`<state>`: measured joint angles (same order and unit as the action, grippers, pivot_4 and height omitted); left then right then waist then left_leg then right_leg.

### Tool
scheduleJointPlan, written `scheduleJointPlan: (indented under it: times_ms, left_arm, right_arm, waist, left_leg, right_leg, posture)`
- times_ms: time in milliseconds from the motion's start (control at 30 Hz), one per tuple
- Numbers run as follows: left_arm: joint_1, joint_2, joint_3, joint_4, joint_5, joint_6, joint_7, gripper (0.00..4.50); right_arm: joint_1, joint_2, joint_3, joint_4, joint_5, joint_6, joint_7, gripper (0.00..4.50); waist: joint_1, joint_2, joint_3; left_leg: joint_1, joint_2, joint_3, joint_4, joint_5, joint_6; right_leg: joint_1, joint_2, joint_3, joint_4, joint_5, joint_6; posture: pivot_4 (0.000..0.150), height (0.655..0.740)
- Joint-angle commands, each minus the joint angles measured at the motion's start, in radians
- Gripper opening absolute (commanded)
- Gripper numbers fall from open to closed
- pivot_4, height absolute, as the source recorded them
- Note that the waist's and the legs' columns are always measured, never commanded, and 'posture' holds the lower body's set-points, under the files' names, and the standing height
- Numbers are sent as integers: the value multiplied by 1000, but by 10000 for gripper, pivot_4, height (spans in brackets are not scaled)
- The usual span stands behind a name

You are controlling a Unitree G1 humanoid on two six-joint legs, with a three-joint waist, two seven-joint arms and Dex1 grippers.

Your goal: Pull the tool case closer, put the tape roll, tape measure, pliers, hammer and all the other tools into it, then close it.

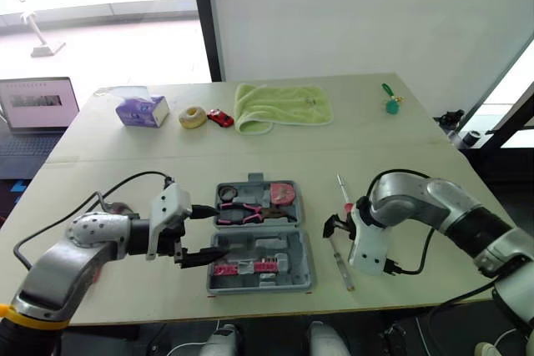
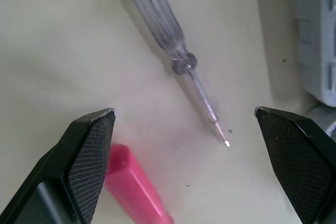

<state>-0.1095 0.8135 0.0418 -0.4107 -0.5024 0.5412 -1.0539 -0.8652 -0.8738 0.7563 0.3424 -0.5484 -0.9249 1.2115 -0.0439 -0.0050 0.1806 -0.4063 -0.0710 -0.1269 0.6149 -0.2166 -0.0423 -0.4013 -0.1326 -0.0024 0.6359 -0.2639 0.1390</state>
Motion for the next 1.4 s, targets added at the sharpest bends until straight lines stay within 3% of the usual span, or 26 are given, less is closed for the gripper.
scheduleJointPlan:
  times_ms: [33,333,500,567,800,833,1133,1233,1367,1400]
  left_arm:
    - [11,8,31,-42,-15,7,25,45000]
    - [22,15,47,-60,-26,15,46,45000]
    - [13,9,43,-70,-37,20,54,45000]
    - [8,9,39,-67,-37,19,57,45000]
    - [-16,5,20,-50,-33,15,56,45000]
    - [-19,3,16,-49,-31,15,57,45000]
    - [-35,-4,-5,-45,-29,15,52,45000]
    - [-48,0,-15,-37,-26,16,47,45000]
    - [-62,3,-22,-25,-23,14,40,45000]
    - [-63,3,-23,-24,-24,15,39,45000]
  right_arm:
    - [-5,31,13,-16,12,-37,28,44783]
    - [95,25,34,-185,60,23,136,44783]
    - [114,37,19,-215,4,83,149,44783]
    - [123,29,11,-247,15,136,186,37039]
    - [122,15,-9,-279,41,178,236,2637]
    - [121,14,-10,-284,46,181,241,760]
    - [191,24,-46,-373,100,386,285,760]
    - [184,72,-85,-350,86,476,240,13820]
    - [150,62,-75,-268,28,359,174,33528]
    - [149,61,-76,-255,33,370,182,33528]
  waist:
    - [1,0,0]
    - [8,0,0]
    - [5,-1,-1]
    - [5,-1,-1]
    - [3,-1,-1]
    - [3,-1,-1]
    - [7,-1,-1]
    - [4,-1,-1]
    - [6,-1,-1]
    - [7,-1,-1]
  left_leg:
    - [0,0,0,0,0,0]
    - [0,0,-1,0,1,-1]
    - [1,0,-1,0,1,-1]
    - [1,0,-1,0,1,-1]
    - [1,0,-1,0,1,-1]
    - [1,0,-1,0,1,-1]
    - [1,0,-1,1,1,-1]
    - [1,0,-1,1,1,-1]
    - [1,-1,-1,1,1,-1]
    - [1,-1,-1,1,1,-1]
  right_leg:
    - [0,0,0,0,0,0]
    - [0,0,0,1,0,0]
    - [0,0,0,1,0,0]
    - [1,0,0,1,0,0]
    - [0,0,0,2,0,0]
    - [0,0,0,2,0,0]
    - [1,0,0,2,0,0]
    - [0,0,0,2,0,0]
    - [0,0,0,3,0,0]
    - [0,0,0,3,0,0]
  posture:
    - [1500,7400]
    - [1500,7400]
    - [1500,7400]
    - [1500,7400]
    - [1500,7400]
    - [1500,7400]
    - [1500,7400]
    - [1500,7400]
    - [1500,7400]
    - [1500,7400]
